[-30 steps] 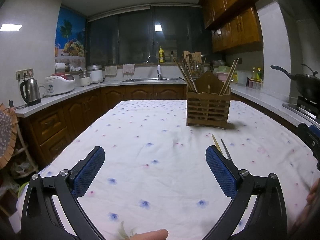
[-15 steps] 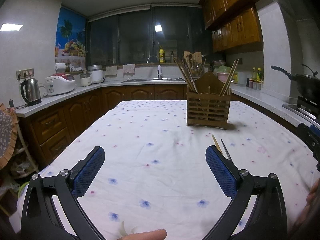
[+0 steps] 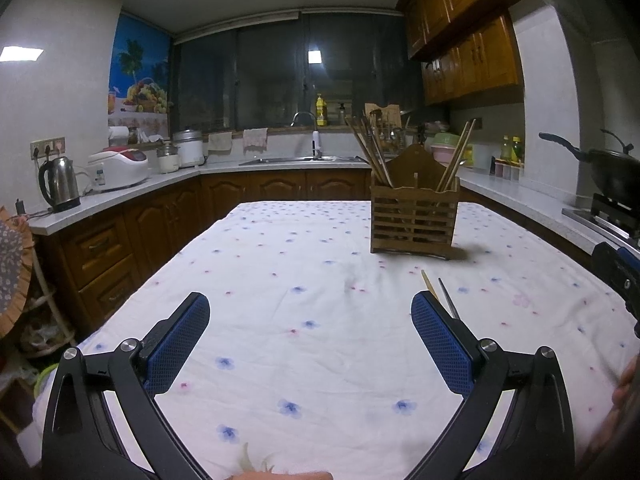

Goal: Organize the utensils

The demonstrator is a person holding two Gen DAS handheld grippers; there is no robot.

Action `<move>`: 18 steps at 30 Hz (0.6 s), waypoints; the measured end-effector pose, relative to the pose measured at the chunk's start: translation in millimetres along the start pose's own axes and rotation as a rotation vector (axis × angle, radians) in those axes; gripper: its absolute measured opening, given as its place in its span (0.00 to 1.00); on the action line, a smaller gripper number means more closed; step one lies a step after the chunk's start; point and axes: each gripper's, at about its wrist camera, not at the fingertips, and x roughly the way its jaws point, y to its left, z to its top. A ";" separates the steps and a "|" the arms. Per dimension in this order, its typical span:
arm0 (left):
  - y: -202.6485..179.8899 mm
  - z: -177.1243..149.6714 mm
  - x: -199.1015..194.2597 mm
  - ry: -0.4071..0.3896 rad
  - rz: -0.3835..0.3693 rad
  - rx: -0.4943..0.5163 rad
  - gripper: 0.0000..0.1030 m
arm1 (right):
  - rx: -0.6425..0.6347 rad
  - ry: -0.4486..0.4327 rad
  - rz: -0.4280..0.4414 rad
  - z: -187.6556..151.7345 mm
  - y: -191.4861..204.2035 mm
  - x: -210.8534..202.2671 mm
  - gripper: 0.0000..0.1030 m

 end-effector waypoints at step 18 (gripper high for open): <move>2.2 3.1 1.3 0.012 -0.014 0.000 1.00 | 0.002 0.000 0.003 1.1 -0.3 0.5 1.00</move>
